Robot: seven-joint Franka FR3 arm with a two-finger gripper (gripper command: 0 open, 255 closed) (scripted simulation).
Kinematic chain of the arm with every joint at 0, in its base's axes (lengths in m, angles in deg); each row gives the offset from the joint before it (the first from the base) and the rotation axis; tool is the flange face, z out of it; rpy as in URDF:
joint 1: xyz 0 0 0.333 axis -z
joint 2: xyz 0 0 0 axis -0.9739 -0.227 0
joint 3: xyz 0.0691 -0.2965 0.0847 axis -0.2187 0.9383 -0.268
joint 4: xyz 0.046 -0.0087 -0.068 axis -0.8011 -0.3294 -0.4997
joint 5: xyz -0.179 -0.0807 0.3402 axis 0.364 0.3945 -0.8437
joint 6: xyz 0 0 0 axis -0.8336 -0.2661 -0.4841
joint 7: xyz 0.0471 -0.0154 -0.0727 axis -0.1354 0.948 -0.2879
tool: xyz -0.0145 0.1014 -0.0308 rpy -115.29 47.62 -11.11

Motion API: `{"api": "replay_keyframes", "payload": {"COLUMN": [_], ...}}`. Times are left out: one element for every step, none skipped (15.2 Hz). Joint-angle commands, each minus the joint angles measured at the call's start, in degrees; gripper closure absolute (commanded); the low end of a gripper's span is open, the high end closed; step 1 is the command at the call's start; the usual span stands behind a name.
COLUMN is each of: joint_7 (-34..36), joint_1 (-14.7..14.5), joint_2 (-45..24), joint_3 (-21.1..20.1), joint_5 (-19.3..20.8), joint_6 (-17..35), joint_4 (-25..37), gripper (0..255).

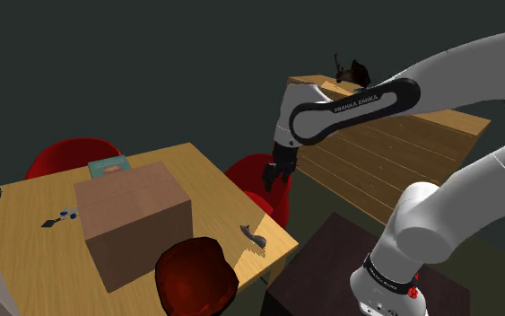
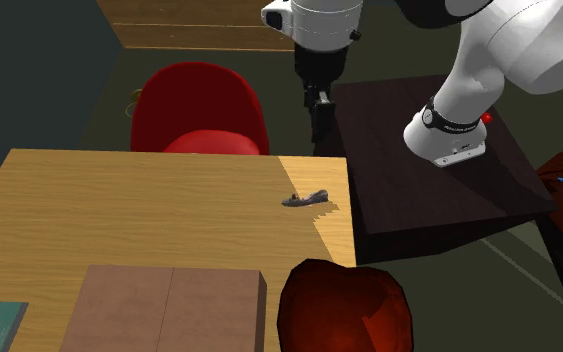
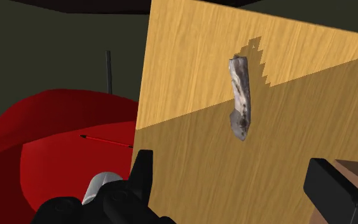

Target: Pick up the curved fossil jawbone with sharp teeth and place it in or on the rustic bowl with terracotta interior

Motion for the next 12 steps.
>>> {"api": "replay_keyframes", "payload": {"joint_7": [-0.9,-1.5,-2.1,-2.8,-3.6,-4.4,-5.3,-6.2,-7.2,-8.3,-9.4,-10.0], "joint_1": [-1.0,-1.6,-2.1,-2.7,-3.2,-3.8,-4.4,-4.9,-5.4,-5.9,-6.4,-6.5], "joint_2": [-4.0,-6.0,-8.0,-10.0,-12.2,-14.3,-16.5,-18.7,-21.0,-23.2,-25.5,-26.7], "joint_3": [-0.1,-0.2,-0.2,-0.3,-0.3,-0.4,-0.5,-0.7,-0.9,-1.1,-1.4,-1.6], "joint_5": [-1.7,-2.6,-3.6,-4.6,-5.7,-6.9,-8.1,-9.5,-10.8,-12.3,-13.8,-14.6], "joint_6": [3.7,5.5,7.2,8.9,10.6,12.2,13.8,15.3,16.7,18.1,19.4,20.0], "joint_4": [-0.3,-0.4,-0.5,-0.4,-0.3,-0.2,0.1,0.5,0.9,1.4,2.0,2.4], "gripper": [0,0,0,0,0,0,0,0,0,0,0,0]}}
